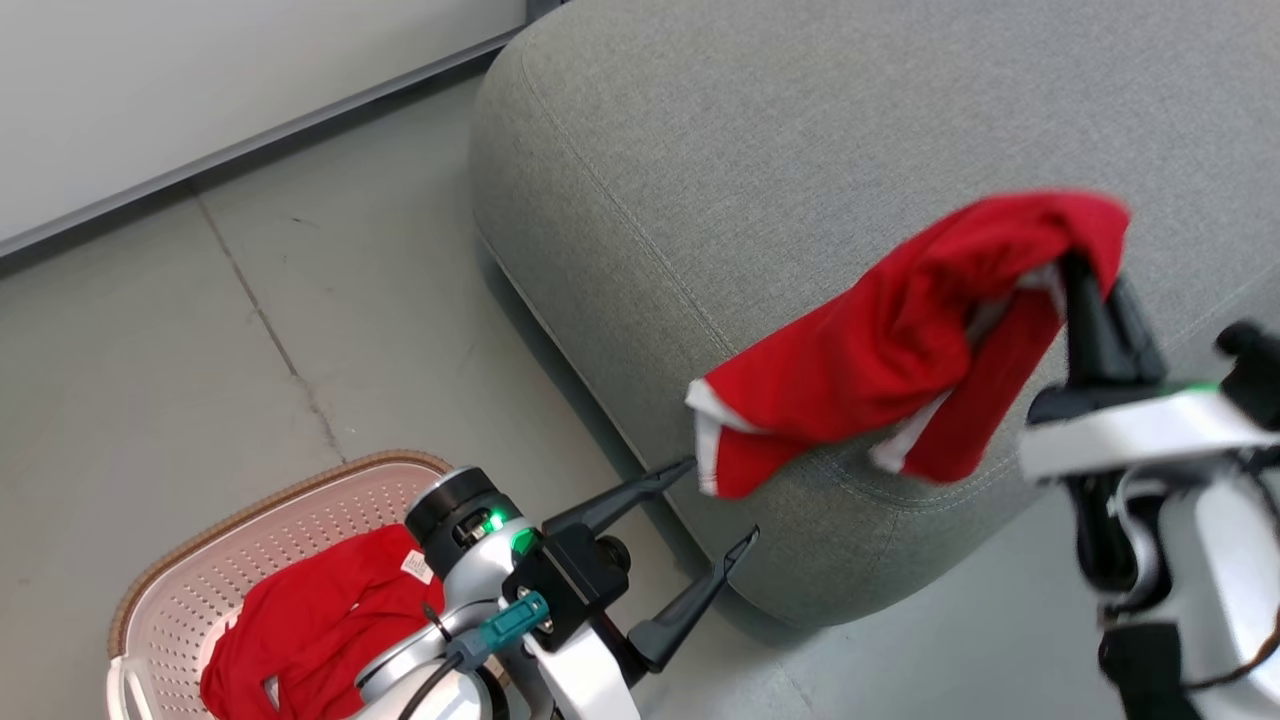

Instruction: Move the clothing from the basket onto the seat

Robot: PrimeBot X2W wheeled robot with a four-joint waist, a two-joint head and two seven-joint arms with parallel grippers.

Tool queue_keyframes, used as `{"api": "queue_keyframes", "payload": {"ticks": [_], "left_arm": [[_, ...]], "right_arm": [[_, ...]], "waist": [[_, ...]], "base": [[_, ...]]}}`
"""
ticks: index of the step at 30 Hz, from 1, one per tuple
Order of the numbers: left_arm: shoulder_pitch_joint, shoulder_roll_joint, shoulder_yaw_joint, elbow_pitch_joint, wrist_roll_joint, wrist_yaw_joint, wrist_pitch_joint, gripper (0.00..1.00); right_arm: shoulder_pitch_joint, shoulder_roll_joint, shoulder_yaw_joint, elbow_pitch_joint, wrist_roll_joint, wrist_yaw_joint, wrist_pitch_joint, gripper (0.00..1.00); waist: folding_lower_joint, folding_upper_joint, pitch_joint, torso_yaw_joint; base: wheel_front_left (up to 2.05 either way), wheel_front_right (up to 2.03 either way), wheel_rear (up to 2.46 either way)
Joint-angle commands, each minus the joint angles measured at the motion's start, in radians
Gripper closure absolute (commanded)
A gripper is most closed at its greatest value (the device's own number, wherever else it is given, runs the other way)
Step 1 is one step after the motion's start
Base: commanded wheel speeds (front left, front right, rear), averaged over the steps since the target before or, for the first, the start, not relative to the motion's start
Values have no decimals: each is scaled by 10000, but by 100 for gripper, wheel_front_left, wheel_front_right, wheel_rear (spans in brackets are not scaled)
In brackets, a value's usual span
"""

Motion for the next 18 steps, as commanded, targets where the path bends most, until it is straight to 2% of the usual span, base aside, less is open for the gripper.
{"api": "queue_keyframes", "payload": {"ticks": [1, 7, 18], "left_arm": [[-228, 61, 129, -84, 56, 100, -8, 0], [-649, 222, 378, -453, 294, 335, 113, 0], [-1687, 443, 327, -920, 732, 208, 451, 0]], "right_arm": [[-697, -195, -152, -13, 159, 5, -147, 100], [-2845, -753, -510, 681, 544, 5, -355, 100], [-5780, -1883, -1130, 2639, 952, 5, -717, 100]], "waist": [[0, 0, 182, -4], [0, 0, 825, 122], [0, 0, 2602, 1101]], "base": [[0, 0, 0], [0, 0, 0], [0, 0, 0]]}}
